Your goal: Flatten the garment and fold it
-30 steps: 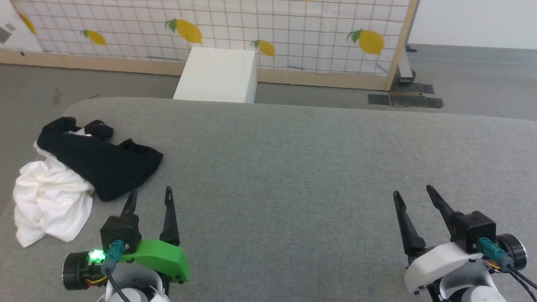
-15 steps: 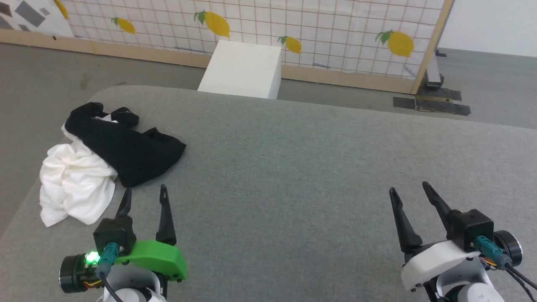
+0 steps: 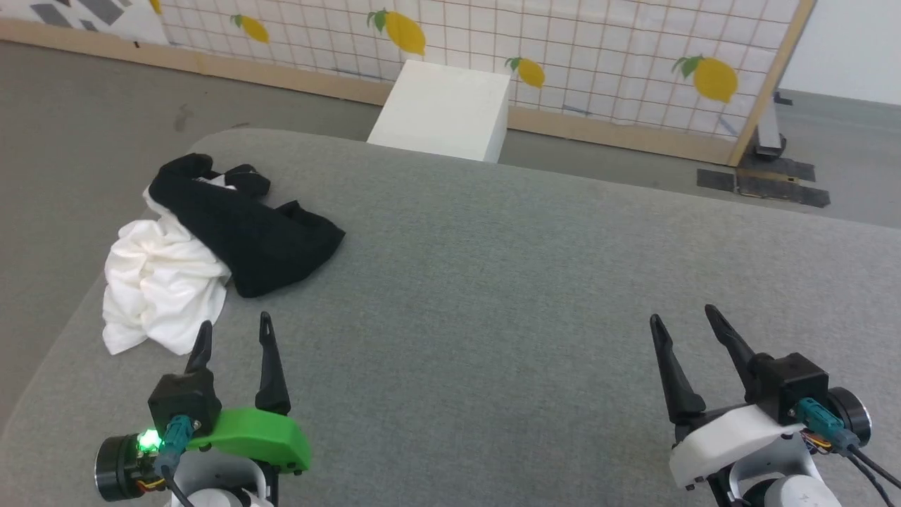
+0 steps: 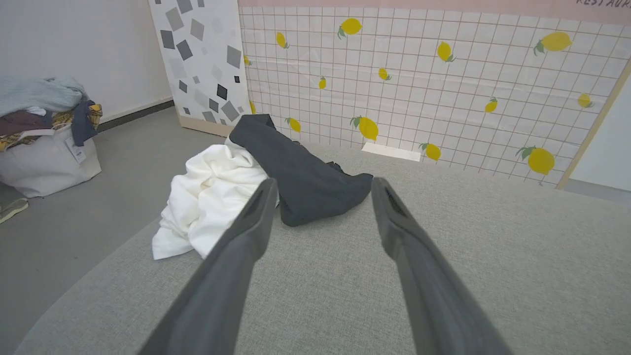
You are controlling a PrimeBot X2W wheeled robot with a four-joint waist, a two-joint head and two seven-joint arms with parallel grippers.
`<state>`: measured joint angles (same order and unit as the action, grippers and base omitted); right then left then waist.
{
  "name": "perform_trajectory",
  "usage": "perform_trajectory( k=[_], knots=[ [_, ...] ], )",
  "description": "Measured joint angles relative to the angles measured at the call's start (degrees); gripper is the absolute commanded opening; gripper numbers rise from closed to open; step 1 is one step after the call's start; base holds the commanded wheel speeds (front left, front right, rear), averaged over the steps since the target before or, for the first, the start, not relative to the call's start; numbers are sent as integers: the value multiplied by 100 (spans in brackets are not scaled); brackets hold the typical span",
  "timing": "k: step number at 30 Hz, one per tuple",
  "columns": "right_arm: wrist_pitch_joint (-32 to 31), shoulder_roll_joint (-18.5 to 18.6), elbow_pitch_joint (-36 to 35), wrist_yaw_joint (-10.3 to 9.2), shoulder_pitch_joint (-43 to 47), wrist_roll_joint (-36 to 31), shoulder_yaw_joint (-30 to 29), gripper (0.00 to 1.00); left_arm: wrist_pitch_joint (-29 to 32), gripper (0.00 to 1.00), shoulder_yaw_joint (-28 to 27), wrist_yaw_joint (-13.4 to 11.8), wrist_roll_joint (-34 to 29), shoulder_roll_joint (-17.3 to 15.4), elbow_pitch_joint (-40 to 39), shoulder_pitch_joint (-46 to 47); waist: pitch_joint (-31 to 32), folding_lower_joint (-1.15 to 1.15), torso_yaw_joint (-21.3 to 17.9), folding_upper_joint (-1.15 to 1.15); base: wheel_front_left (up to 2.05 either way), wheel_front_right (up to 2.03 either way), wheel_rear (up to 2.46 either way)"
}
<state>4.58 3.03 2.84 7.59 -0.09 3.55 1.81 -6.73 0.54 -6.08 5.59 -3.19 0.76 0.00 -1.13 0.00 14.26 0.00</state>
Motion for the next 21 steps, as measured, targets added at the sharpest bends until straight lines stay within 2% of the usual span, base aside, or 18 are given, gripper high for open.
perform_trajectory(
  k=[21],
  knots=[
    [151,-2,89,0,-109,54,165,100,-246,100,-36,-209,109,1,38,-60,-56,0,559,0,0,0,0]
  ],
)
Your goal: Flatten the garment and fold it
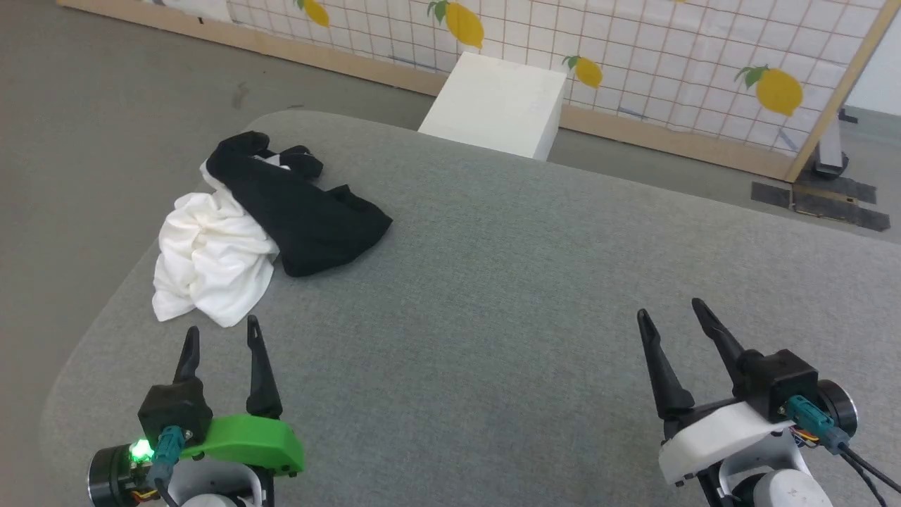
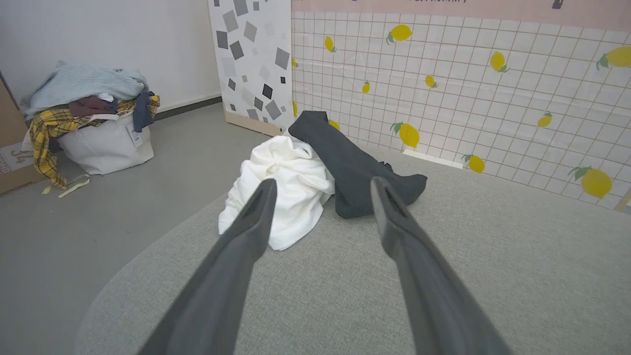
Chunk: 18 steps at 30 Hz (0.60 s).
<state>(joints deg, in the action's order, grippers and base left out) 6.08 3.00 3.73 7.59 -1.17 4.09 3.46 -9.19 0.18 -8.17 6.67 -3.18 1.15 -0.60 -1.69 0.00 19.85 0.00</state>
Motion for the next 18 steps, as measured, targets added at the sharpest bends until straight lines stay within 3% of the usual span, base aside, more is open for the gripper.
perform_trajectory(
  k=[18],
  knots=[
    [158,-1,77,0,-66,3,107,100,-210,100,-149,-247,198,1,-77,-93,-62,0,357,0,0,0,0]
  ],
)
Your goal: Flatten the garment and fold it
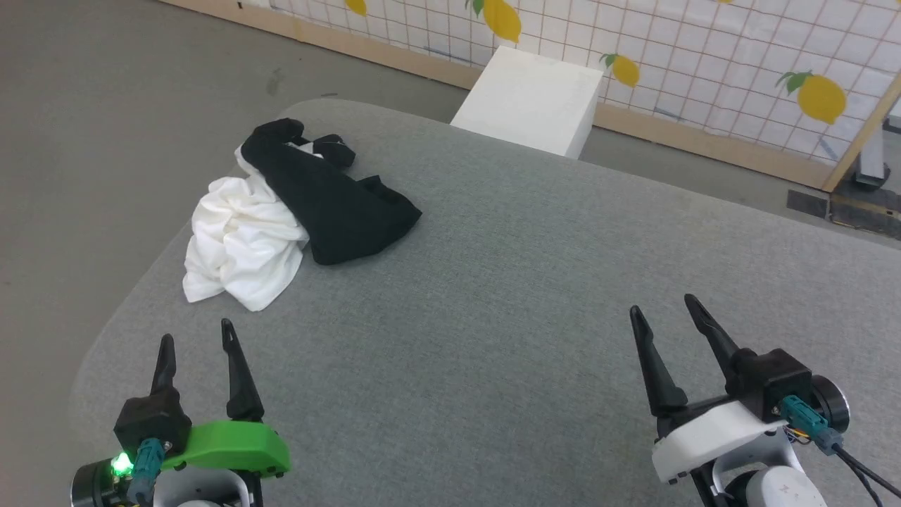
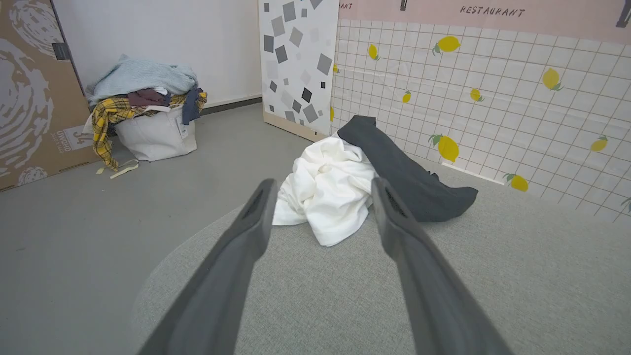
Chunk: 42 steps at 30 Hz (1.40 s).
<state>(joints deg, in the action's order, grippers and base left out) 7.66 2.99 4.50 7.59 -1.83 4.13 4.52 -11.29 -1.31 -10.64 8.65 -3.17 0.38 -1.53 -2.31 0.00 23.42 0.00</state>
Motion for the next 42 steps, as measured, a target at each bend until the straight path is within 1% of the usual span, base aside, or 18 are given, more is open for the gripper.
perform_trajectory(
  k=[10,24,27,29,31,34,39,42],
  knots=[
    [77,-3,4,0,-49,1,33,100,-125,100,5,-89,63,0,3,-25,-52,0,254,0,0,0,0],
    [152,-8,4,0,-59,41,114,100,-297,100,46,-254,181,1,10,-91,-86,0,766,0,0,0,0],
    [172,-9,3,0,-59,52,111,100,-319,100,59,-258,377,1,9,-83,-102,0,879,0,0,0,0],
    [168,-9,-13,0,-59,48,110,100,-326,100,113,-152,449,-10,141,-4,-143,0,931,0,0,0,0],
    [113,-9,-67,0,-63,16,140,100,-318,100,158,-3,502,-37,328,248,-205,0,951,0,0,0,0],
    [18,56,-205,0,-185,-26,190,100,-142,100,197,175,656,-87,675,1039,-342,0,950,0,0,0,0],
    [-113,267,-531,0,-554,-47,243,100,417,100,16,321,1161,-140,1385,2490,-698,0,863,0,0,0,0],
    [-171,398,-670,0,-715,-19,313,100,793,100,-96,358,1358,-272,1831,3230,-964,0,752,0,0,0,0]
  ],
)
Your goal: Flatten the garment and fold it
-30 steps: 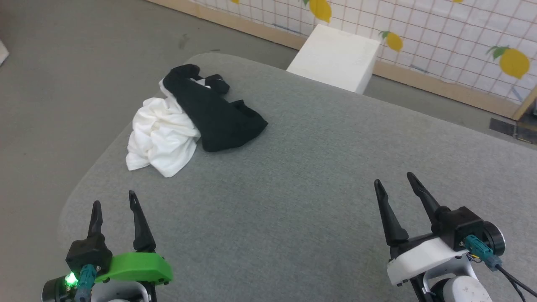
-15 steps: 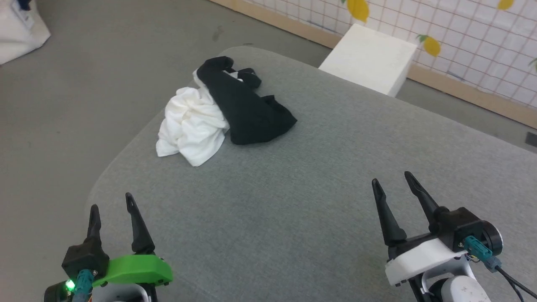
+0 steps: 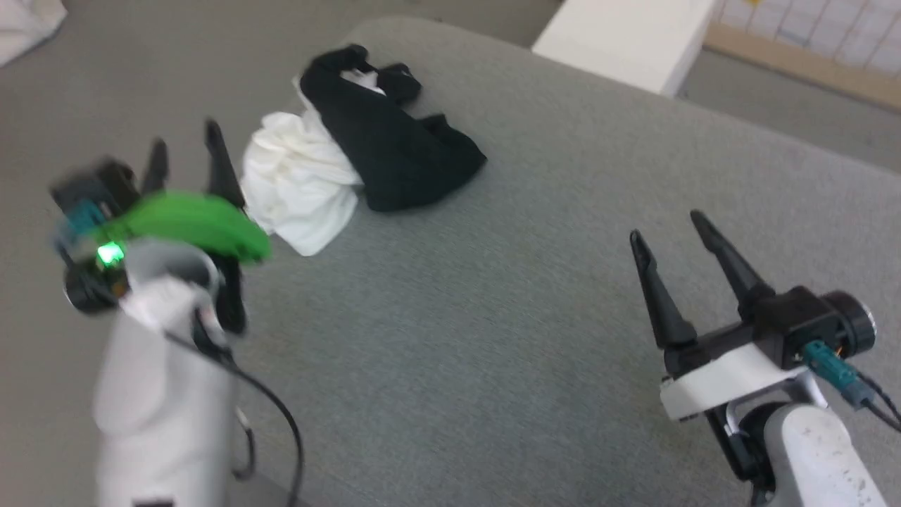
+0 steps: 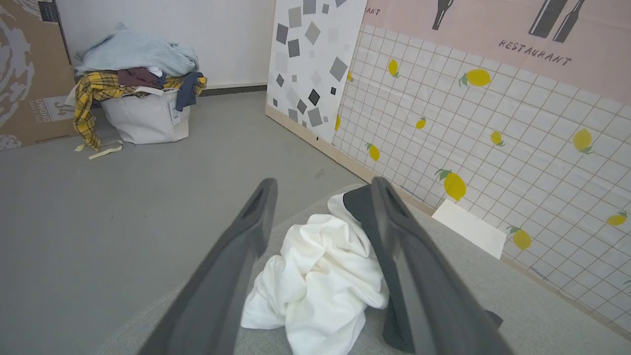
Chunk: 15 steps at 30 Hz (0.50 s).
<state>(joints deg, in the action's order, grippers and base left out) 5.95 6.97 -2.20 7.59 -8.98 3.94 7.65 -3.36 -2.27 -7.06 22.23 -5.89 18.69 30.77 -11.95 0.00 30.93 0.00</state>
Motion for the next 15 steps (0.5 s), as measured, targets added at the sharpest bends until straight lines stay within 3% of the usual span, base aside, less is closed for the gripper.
perform_trajectory(
  k=[9,15],
  knots=[
    [-36,359,-323,0,-500,148,-43,100,1214,100,-278,-218,221,-563,864,1578,-1104,-1,-557,0,0,0,0],
    [141,353,-307,-1,-658,223,-152,100,1975,100,-486,-520,459,-743,1273,1802,-1911,-1,-1117,-1,0,0,0]
  ],
)
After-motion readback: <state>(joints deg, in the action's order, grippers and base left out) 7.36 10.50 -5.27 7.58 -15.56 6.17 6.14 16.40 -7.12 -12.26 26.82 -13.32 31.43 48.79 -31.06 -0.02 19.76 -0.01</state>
